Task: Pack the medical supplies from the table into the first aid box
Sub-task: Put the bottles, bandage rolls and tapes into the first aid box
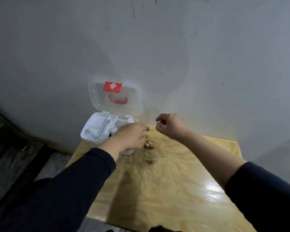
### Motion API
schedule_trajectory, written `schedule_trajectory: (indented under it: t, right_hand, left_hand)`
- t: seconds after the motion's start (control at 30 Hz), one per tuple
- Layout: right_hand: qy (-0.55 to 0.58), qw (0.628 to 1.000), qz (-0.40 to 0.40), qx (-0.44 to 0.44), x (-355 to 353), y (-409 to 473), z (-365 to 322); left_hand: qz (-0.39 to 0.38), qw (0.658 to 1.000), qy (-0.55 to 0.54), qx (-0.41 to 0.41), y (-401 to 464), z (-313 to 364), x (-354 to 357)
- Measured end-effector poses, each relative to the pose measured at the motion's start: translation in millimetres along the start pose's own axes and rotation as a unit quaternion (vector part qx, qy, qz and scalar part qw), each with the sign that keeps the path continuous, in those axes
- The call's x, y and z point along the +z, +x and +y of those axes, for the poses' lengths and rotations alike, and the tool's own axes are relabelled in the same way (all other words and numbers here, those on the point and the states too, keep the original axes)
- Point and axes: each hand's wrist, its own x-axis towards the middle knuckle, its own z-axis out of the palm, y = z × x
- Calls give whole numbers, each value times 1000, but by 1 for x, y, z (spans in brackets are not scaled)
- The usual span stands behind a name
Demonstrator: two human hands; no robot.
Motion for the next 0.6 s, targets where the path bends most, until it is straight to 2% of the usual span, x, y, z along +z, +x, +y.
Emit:
schedule_trajectory:
  t: [0.27,0.43,0.6]
  right_hand:
    - [-18,997,12,-73,19,32,-98]
    - [-5,996,-3,-84,66,57,-149]
    - [-16,999,-25,-42,119,86,-181]
  left_hand:
    - [98,988,-5,-119,-33,-87,-25]
    - [44,979,-34,-197,-49,-154,-16]
    - [22,986,-61,-153,-47,-194,-9]
